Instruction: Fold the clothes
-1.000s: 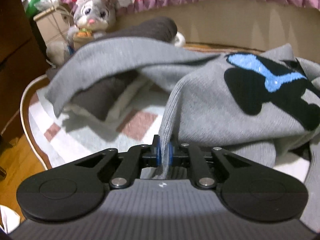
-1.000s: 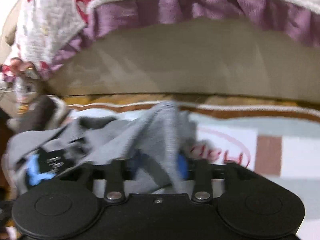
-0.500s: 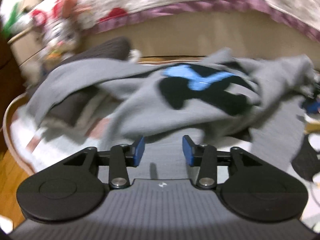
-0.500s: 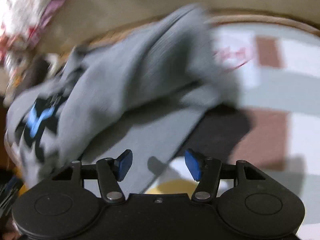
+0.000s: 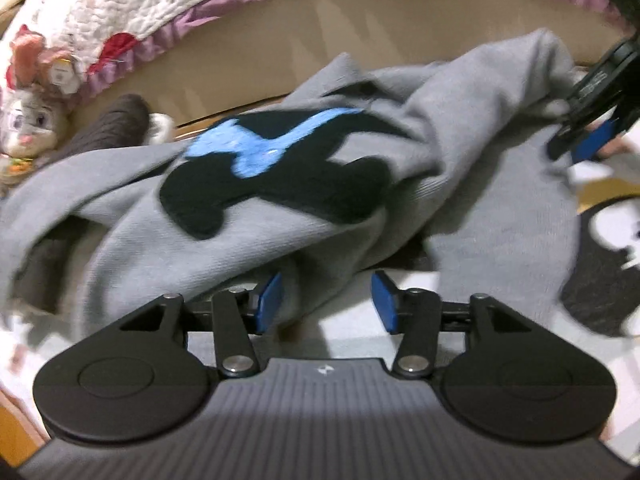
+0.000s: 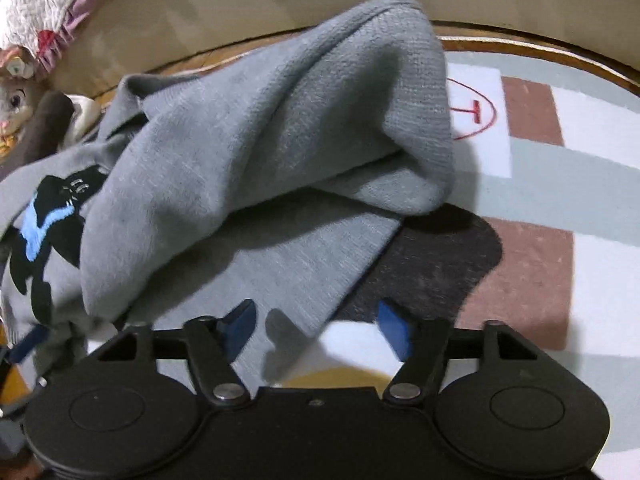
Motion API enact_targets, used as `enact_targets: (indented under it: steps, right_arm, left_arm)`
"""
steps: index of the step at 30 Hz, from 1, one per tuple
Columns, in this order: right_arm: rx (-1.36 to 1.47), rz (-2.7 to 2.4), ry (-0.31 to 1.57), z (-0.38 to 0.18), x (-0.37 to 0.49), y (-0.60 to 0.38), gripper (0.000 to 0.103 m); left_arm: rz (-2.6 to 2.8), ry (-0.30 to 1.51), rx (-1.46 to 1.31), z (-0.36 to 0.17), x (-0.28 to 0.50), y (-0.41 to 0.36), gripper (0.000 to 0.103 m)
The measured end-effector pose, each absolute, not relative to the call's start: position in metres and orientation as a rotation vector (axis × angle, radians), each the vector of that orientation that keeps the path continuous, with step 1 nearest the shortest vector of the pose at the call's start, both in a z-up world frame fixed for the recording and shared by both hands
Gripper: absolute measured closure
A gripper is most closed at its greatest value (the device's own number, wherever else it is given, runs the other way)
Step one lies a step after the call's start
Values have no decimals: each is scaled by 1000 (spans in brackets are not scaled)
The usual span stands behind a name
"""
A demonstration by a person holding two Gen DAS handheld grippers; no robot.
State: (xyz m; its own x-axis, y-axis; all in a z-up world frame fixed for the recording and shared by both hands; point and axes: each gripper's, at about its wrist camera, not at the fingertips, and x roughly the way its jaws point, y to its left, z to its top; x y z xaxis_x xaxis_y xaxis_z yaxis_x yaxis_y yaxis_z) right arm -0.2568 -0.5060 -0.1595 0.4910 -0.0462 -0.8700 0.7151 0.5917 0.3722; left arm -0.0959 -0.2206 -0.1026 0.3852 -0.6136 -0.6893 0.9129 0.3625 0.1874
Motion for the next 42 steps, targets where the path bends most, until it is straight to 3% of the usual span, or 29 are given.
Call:
enact_targets:
  steps: [6, 8, 9, 10, 12, 18, 27, 32, 36, 42]
  right_arm:
    - [735, -358, 966, -161, -236, -480, 22]
    - [655, -377, 947, -160, -224, -473, 34]
    - [584, -388, 939, -159, -217, -468, 50]
    - [512, -398, 932, -159, -211, -464, 81]
    - [400, -413, 904, -155, -205, -463, 90]
    - [360, -561, 690, -102, -242, -485, 99]
    - [259, -778, 577, -40, -298, -565, 99]
    - [117, -872, 623, -25, -332, -598, 99]
    - [-8, -950, 740, -44, -335, -620, 100]
    - [224, -988, 906, -94, -331, -659, 99]
  left_arm:
    - [-1031, 559, 632, -111, -104, -235, 58]
    - [-983, 498, 669, -119, -100, -243, 57]
    - [-955, 454, 693, -122, -98, -248, 55]
    - [-925, 401, 722, -125, -96, -252, 54]
    - [-875, 337, 731, -129, -88, -260, 54]
    - [-829, 375, 587, -114, -56, -262, 54]
    - [-944, 421, 569, -115, -66, -246, 53]
    - [-1033, 461, 644, -132, -76, -239, 49]
    - [-1121, 470, 644, -133, -85, -238, 49]
    - [-1112, 420, 765, -157, -104, -269, 42]
